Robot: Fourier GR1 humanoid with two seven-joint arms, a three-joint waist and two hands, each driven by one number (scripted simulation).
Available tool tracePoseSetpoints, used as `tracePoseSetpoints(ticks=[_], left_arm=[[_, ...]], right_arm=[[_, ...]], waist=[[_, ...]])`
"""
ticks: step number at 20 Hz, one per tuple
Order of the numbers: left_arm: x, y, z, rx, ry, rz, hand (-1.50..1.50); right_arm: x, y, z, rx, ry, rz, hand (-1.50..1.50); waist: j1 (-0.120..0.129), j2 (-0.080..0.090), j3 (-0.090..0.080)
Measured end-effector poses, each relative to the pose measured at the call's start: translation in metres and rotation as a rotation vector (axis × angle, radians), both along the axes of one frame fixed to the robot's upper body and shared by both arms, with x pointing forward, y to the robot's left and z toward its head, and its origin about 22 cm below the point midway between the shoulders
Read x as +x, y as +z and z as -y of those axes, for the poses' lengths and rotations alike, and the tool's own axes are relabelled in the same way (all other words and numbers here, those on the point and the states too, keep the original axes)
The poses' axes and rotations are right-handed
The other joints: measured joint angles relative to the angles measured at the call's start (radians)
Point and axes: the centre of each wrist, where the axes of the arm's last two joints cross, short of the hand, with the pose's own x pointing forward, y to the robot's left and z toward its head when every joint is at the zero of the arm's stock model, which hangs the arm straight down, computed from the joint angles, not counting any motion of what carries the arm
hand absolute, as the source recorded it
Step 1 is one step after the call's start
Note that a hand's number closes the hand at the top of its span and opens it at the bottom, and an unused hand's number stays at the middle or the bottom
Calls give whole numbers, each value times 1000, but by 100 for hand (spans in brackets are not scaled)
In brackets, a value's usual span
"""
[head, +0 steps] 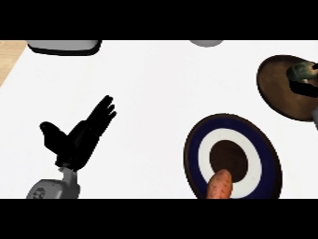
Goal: Pick the squash from the plate and place it in the pan
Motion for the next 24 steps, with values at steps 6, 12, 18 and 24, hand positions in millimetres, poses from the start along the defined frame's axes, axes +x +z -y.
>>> tracePoseSetpoints(ticks=[6, 12, 18, 24], left_arm=[[4, 5, 6, -1, -28, 10, 0], [6, 6, 9, -8, -24, 10, 0], [3, 0, 9, -11, -16, -5, 0], [4, 3, 1, -6, -2, -9, 0]], right_arm=[[-15, -10, 29, 63, -43, -235, -150], [-13, -13, 25, 175, 20, -220, -150], [-10, -2, 29, 355, 109, -10, -150], [-34, -10, 60, 546, 180, 56, -150]], waist=[[22, 12, 0], [22, 13, 4], [4, 7, 6], [-8, 3, 3]])
